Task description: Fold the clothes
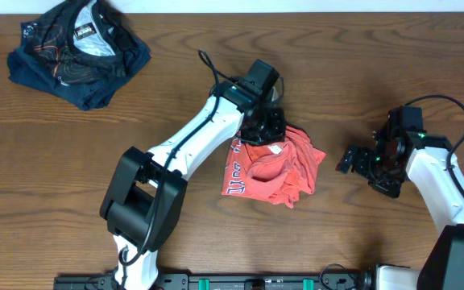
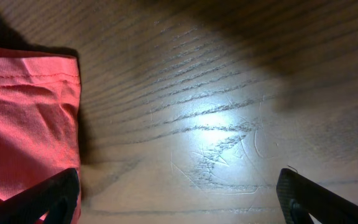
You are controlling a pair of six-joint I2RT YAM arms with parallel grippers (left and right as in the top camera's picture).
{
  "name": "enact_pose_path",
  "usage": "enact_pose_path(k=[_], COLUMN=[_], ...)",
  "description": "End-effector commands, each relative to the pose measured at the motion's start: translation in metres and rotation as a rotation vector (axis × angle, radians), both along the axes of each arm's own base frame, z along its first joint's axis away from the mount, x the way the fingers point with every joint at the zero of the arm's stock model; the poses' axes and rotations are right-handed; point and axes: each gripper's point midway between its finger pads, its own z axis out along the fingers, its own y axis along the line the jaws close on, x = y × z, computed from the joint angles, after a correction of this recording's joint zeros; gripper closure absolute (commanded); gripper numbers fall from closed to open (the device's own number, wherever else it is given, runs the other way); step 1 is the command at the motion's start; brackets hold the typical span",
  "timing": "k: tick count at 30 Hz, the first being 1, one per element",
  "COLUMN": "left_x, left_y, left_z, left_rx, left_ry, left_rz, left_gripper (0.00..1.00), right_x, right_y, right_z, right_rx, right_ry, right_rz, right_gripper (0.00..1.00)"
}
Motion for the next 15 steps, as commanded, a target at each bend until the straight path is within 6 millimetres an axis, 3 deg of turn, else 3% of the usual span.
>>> enact_pose_path(k=[1,13,15], left_x=[-0.001,0.007,0.010], left_y=[-0.014,-0.040,-0.041], left_z=[0.015,0.019,0.017], left_rx=[-0.049,-0.015,0.006], left_ry=[-0.054,-0.228,-0.253], left_rz=[-0.045,-0.062,-0.054], left_gripper=[0.81,0.81,0.67], right_x=[-0.001,-0.001,-0.002], right_y=[0.002,0.002,0.002], right_z=[0.000,0.000,-0.001], right_rx=[-0.004,-0.004,-0.004], right_ry=[-0.001,0.001,0.002], right_rz=[0.009,0.010,0.009], right_gripper=[0.01,0.01,0.01])
